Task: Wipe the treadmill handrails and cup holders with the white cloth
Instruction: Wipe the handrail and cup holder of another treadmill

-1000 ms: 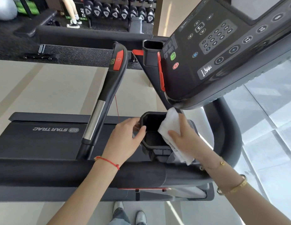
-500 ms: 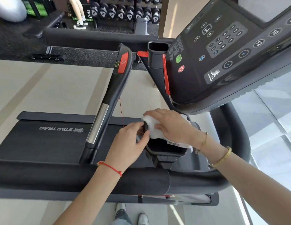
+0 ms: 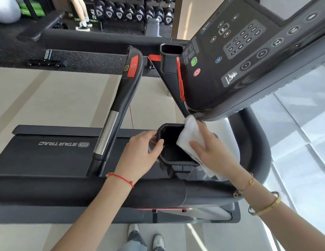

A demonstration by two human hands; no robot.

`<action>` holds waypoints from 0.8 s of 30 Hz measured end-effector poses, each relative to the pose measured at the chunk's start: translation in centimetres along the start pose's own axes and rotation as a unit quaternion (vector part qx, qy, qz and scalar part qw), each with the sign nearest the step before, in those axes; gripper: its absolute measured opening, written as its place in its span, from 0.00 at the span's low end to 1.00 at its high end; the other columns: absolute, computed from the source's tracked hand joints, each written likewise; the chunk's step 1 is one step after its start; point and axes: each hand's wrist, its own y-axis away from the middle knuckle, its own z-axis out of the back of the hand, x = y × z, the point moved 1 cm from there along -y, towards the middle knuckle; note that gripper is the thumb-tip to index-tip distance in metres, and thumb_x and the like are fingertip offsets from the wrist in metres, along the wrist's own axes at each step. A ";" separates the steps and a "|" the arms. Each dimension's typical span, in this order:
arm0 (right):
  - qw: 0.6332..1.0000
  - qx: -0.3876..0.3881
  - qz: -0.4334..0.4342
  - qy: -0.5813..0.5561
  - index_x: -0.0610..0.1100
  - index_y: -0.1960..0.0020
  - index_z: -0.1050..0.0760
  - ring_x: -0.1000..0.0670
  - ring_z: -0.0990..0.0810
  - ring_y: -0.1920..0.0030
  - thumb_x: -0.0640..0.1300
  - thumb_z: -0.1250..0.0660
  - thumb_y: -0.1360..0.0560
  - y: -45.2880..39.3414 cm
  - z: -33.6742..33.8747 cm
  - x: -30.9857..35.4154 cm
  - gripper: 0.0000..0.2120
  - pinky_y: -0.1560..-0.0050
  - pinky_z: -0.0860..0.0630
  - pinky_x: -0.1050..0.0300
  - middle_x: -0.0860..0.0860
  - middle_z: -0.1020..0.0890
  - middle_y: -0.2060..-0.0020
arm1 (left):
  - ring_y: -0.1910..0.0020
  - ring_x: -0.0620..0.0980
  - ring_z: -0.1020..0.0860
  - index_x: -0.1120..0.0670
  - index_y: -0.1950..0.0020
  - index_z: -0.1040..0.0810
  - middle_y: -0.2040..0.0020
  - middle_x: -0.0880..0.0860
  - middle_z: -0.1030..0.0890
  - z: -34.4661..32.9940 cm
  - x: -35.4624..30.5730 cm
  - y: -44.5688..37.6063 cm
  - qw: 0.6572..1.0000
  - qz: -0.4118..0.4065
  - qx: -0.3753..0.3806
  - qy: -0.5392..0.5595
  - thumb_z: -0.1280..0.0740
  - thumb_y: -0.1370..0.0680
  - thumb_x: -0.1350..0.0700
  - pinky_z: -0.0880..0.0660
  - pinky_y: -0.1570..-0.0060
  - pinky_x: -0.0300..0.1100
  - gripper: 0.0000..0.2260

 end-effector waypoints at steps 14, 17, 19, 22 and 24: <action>0.958 0.147 0.213 0.127 0.45 0.26 0.39 0.51 0.32 0.33 0.46 0.45 0.17 4.7 0.4 4.1 0.20 0.32 0.39 0.64 0.53 0.31 0.31 | 0.53 0.41 0.20 0.49 0.38 0.21 0.51 0.47 0.17 0.7 0.4 0.6 1.000 0.005 0.001 0.010 0.42 0.18 0.52 0.23 0.49 0.40 0.13; 0.948 0.150 0.218 0.177 0.44 0.30 0.34 0.48 0.26 0.42 0.49 0.47 0.17 3.9 -0.6 4.2 0.18 0.42 0.32 0.58 0.50 0.24 0.40 | 0.54 0.42 0.20 0.50 0.38 0.20 0.52 0.47 0.17 0.7 0.4 0.5 1.000 0.006 -0.004 0.004 0.41 0.18 0.53 0.24 0.51 0.39 0.13; 0.945 0.139 0.234 0.183 0.44 0.32 0.32 0.48 0.25 0.44 0.51 0.46 0.17 4.0 0.0 3.4 0.18 0.45 0.33 0.62 0.51 0.23 0.43 | 0.55 0.42 0.20 0.49 0.37 0.21 0.52 0.47 0.17 0.7 0.4 0.5 1.000 0.007 -0.007 0.002 0.41 0.18 0.52 0.23 0.52 0.39 0.13; 0.938 0.141 0.249 0.197 0.46 0.31 0.31 0.51 0.27 0.41 0.51 0.45 0.18 4.5 1.8 1.6 0.19 0.44 0.36 0.69 0.52 0.23 0.41 | 0.54 0.43 0.19 0.49 0.37 0.21 0.50 0.47 0.17 0.6 0.5 0.6 1.000 0.002 -0.005 0.002 0.40 0.19 0.51 0.21 0.50 0.43 0.13; 0.934 0.147 0.259 0.200 0.46 0.30 0.31 0.52 0.27 0.40 0.52 0.46 0.19 4.5 2.5 1.0 0.20 0.41 0.36 0.68 0.52 0.23 0.40 | 0.54 0.43 0.19 0.48 0.37 0.22 0.50 0.47 0.17 0.6 0.5 0.7 1.000 0.002 -0.004 0.004 0.40 0.19 0.50 0.21 0.49 0.45 0.14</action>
